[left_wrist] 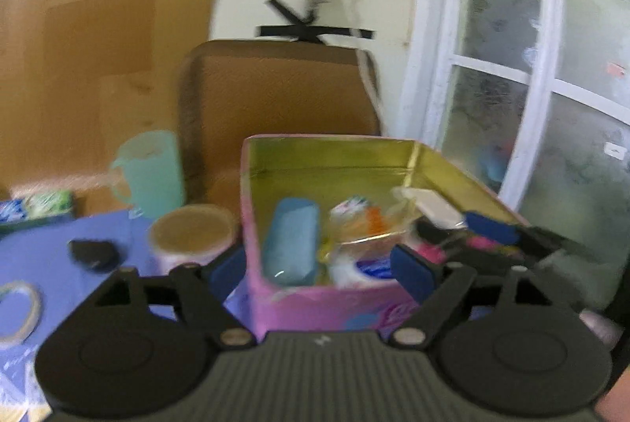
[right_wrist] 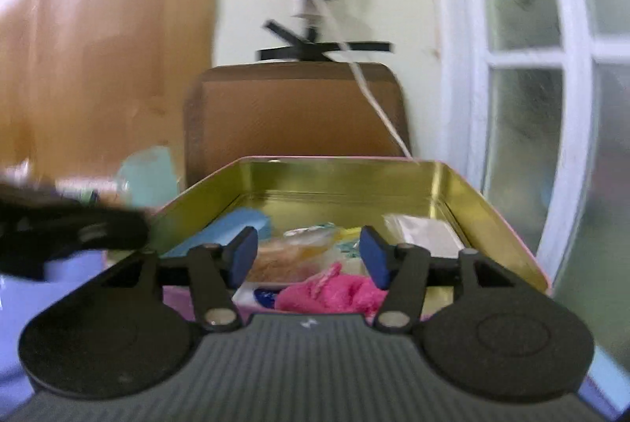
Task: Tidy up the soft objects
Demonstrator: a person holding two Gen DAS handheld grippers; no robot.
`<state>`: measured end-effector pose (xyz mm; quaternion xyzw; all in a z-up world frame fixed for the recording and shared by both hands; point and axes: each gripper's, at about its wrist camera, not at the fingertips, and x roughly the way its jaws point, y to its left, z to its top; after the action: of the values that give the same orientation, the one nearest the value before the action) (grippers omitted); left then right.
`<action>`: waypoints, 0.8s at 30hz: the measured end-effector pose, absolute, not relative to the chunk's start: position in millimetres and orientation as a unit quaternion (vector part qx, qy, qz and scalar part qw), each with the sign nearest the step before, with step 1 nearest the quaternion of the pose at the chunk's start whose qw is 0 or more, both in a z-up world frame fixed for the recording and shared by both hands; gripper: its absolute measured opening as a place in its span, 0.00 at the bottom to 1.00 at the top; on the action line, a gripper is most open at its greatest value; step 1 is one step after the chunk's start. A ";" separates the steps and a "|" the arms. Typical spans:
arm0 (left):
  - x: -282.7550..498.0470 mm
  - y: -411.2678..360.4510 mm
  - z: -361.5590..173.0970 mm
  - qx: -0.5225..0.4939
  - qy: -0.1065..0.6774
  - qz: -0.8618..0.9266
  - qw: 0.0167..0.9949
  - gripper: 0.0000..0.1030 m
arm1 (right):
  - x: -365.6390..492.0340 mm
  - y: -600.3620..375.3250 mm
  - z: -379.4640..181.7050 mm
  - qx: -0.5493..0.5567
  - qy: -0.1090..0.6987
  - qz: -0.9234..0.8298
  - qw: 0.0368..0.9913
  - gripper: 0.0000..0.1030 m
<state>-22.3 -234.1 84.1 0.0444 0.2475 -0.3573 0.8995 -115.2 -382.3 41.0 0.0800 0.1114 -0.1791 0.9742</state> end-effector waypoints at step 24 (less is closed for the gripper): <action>-28.2 123.6 11.0 -0.193 0.243 0.037 0.950 0.88 | -6.9 -133.4 33.2 0.005 0.243 0.222 0.944 0.65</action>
<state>-28.2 123.6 11.0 -0.1931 0.2427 0.0375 0.9499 -6.9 -133.4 33.2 0.0051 0.2428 0.2219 0.9443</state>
